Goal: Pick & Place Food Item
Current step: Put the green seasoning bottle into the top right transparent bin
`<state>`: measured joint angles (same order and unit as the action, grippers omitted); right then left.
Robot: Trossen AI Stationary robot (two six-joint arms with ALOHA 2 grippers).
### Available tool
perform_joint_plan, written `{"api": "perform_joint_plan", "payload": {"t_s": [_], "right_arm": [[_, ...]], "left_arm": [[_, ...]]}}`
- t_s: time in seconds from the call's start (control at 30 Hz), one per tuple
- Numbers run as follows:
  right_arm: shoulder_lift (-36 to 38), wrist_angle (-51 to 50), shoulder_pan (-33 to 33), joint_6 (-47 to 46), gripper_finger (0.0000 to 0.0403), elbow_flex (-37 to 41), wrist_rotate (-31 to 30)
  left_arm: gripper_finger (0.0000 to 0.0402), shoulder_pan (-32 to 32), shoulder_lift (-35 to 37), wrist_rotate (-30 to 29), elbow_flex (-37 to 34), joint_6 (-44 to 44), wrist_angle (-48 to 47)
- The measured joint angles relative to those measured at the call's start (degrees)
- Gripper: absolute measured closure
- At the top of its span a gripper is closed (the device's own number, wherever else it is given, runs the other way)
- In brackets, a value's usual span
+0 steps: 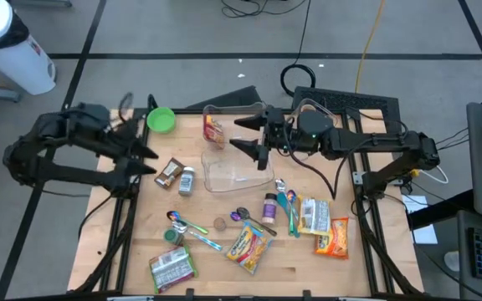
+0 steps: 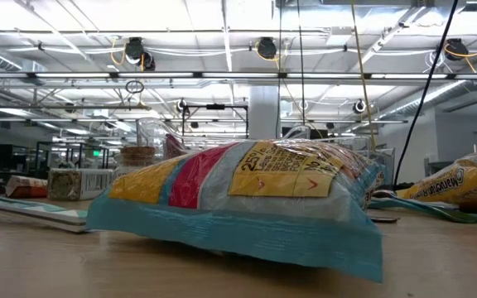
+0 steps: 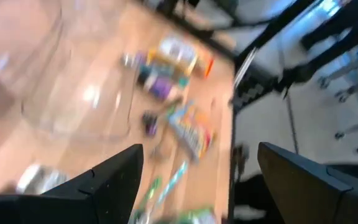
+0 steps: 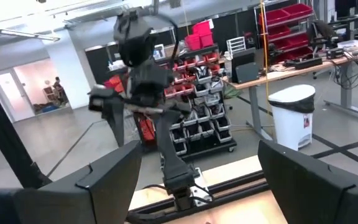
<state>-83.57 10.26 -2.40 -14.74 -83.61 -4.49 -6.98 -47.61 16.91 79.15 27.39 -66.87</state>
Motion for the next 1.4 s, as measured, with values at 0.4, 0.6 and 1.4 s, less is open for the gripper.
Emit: {"api": "perform_joint_plan", "payload": {"t_s": [0.4, 0.6, 1.4], "right_arm": [[0.0, -3.57, -1.59, 0.87, 0.009, 0.0, -0.18], [0.0, -6.76, -1.67, 0.87, 0.009, 0.0, -0.2], [0.0, 17.87, 6.31, -13.36, 0.009, 21.09, 3.19]], "left_arm": [[0.0078, 14.47, -9.97, -10.94, -0.09, 3.17, -11.24], [0.0078, 21.32, -13.52, -14.18, -0.09, 5.65, -12.6], [0.0078, 44.64, -31.38, -24.11, -0.09, 27.56, -14.08]]}}
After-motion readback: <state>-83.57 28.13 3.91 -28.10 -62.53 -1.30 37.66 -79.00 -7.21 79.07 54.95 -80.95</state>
